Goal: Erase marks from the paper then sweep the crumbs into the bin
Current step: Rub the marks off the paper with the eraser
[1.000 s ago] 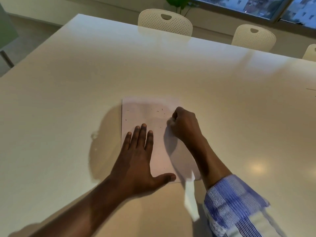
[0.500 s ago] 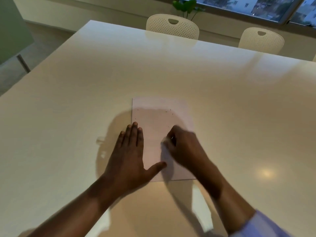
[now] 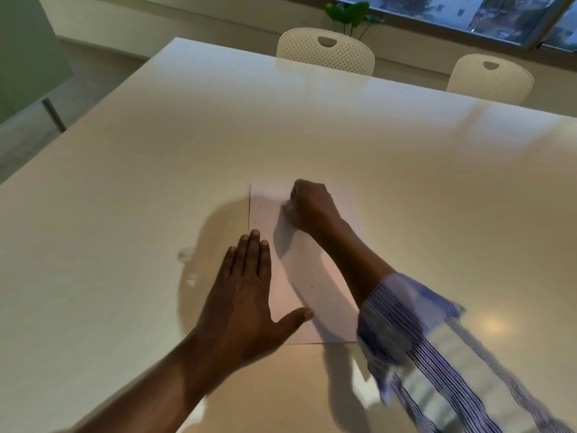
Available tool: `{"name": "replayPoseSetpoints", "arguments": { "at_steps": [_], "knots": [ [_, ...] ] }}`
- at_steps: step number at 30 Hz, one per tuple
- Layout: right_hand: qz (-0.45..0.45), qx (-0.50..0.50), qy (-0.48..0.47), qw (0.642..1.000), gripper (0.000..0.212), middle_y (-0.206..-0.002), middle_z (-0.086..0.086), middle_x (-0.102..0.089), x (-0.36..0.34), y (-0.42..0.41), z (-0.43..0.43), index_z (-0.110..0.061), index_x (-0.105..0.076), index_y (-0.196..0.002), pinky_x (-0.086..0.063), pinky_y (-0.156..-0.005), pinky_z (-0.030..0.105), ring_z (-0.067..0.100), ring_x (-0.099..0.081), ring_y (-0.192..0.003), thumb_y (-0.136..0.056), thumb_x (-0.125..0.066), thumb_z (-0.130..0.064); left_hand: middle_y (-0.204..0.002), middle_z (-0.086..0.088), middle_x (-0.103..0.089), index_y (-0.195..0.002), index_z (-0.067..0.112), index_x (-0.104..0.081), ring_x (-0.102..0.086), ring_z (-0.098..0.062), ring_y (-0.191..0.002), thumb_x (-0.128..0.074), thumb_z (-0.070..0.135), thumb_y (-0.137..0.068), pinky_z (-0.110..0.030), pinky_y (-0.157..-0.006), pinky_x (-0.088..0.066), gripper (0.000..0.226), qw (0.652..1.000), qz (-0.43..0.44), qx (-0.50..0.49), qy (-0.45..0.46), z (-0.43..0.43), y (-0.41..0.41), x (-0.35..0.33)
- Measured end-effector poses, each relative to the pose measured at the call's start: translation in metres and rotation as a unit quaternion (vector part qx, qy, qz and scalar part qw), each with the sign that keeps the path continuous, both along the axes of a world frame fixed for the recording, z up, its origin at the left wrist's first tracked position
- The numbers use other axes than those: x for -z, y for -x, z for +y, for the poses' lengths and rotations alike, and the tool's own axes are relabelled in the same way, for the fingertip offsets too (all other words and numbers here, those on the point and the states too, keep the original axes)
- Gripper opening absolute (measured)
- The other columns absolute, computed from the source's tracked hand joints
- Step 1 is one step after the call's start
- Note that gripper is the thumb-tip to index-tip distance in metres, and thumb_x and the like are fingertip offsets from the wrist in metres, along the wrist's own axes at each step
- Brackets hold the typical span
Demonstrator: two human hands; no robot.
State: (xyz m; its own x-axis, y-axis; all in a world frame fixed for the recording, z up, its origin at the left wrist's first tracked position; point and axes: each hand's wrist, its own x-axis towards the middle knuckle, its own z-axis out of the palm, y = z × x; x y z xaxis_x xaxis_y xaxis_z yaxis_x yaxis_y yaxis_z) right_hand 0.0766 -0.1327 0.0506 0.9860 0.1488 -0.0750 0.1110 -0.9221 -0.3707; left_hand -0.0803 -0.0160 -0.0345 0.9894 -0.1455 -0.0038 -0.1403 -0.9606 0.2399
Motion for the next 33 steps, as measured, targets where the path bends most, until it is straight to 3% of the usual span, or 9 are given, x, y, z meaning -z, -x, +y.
{"name": "replayPoseSetpoints", "arguments": {
  "at_steps": [4,8,10,13,16,21,26,29,33],
  "knots": [
    [0.05,-0.047,0.016,0.997,0.01,-0.084,-0.005,-0.064,0.012,0.093,-0.038,-0.026,-0.056,-0.09,-0.046,-0.056,0.017,0.004,-0.059,-0.069,-0.095,-0.064,-0.029,-0.16,-0.011,0.04,-0.151,0.012,0.033,0.031,-0.024,-0.152,0.004,0.101,-0.067,-0.046,-0.129,0.003,0.126,1.0,0.004,0.001,0.013,0.0,-0.002,0.002],
    [0.007,-0.03,-0.027,0.999,0.011,-0.079,-0.013,-0.06,0.021,0.107,-0.049,-0.029,-0.054,-0.089,-0.045,-0.051,0.014,0.001,-0.058,-0.063,-0.096,-0.062,-0.031,-0.162,-0.011,0.036,-0.154,0.011,0.028,0.029,-0.025,-0.153,0.0,0.101,-0.069,-0.046,-0.129,0.003,0.127,1.0,-0.006,-0.001,0.018,0.0,-0.001,0.002],
    [-0.021,0.011,-0.048,0.999,0.009,-0.087,-0.005,-0.063,0.025,0.069,-0.038,-0.021,-0.056,-0.096,-0.042,-0.052,0.013,0.004,-0.057,-0.066,-0.097,-0.062,-0.029,-0.161,-0.01,0.039,-0.154,0.012,0.029,0.031,-0.024,-0.152,-0.003,0.102,-0.069,-0.045,-0.128,0.005,0.127,1.0,0.0,0.006,0.016,0.001,0.001,0.001],
    [-0.027,0.043,-0.059,0.997,0.017,-0.104,0.011,-0.07,0.019,0.019,-0.024,-0.009,-0.064,-0.102,-0.054,-0.065,0.031,0.025,-0.065,-0.085,-0.095,-0.064,-0.025,-0.16,-0.009,0.042,-0.152,0.013,0.033,0.034,-0.024,-0.151,-0.001,0.104,-0.065,-0.045,-0.129,0.004,0.131,1.0,0.01,0.003,0.006,0.0,0.0,-0.002],
    [-0.024,0.026,-0.036,0.999,0.018,-0.106,0.014,-0.069,0.011,0.023,-0.028,-0.007,-0.063,-0.103,-0.058,-0.075,0.037,0.027,-0.066,-0.089,-0.096,-0.063,-0.023,-0.161,-0.01,0.04,-0.153,0.011,0.031,0.032,-0.025,-0.152,-0.004,0.107,-0.06,-0.045,-0.129,0.004,0.138,1.0,0.011,0.008,0.003,0.001,0.001,-0.004],
    [-0.018,-0.048,-0.017,0.999,0.016,-0.07,-0.014,-0.058,0.018,0.144,-0.061,-0.027,-0.053,-0.082,-0.038,-0.045,0.012,-0.002,-0.055,-0.057,-0.094,-0.063,-0.028,-0.163,-0.014,0.034,-0.156,0.007,0.023,0.026,-0.026,-0.154,-0.001,0.109,-0.054,-0.045,-0.129,0.002,0.146,1.0,0.003,0.003,0.003,-0.001,0.0,-0.005],
    [-0.023,0.02,-0.033,0.999,0.014,-0.089,0.001,-0.067,0.026,0.101,-0.06,-0.017,-0.06,-0.097,-0.054,-0.063,0.024,0.014,-0.065,-0.074,-0.096,-0.062,-0.031,-0.163,-0.012,0.034,-0.156,0.009,0.024,0.028,-0.024,-0.153,-0.005,0.109,-0.056,-0.045,-0.129,0.003,0.144,1.0,0.002,0.01,0.012,0.002,0.001,-0.005],
    [-0.031,0.095,-0.017,0.995,0.022,-0.106,0.016,-0.069,0.019,0.035,-0.056,-0.005,-0.062,-0.106,-0.049,-0.072,0.032,0.032,-0.065,-0.092,-0.096,-0.062,-0.024,-0.162,-0.01,0.038,-0.155,0.01,0.028,0.031,-0.024,-0.152,-0.006,0.109,-0.057,-0.045,-0.129,0.005,0.143,1.0,0.008,0.01,0.002,0.001,0.001,-0.007],
    [0.017,0.071,0.057,0.996,0.027,-0.111,0.016,-0.068,-0.002,0.018,-0.057,-0.001,-0.066,-0.108,-0.046,-0.073,0.028,0.031,-0.065,-0.101,-0.09,-0.068,-0.021,-0.162,-0.01,0.038,-0.154,0.011,0.029,0.031,-0.024,-0.152,-0.006,0.109,-0.057,-0.044,-0.129,0.006,0.143,1.0,0.008,0.009,0.003,0.001,0.003,-0.008]
  ]
}}
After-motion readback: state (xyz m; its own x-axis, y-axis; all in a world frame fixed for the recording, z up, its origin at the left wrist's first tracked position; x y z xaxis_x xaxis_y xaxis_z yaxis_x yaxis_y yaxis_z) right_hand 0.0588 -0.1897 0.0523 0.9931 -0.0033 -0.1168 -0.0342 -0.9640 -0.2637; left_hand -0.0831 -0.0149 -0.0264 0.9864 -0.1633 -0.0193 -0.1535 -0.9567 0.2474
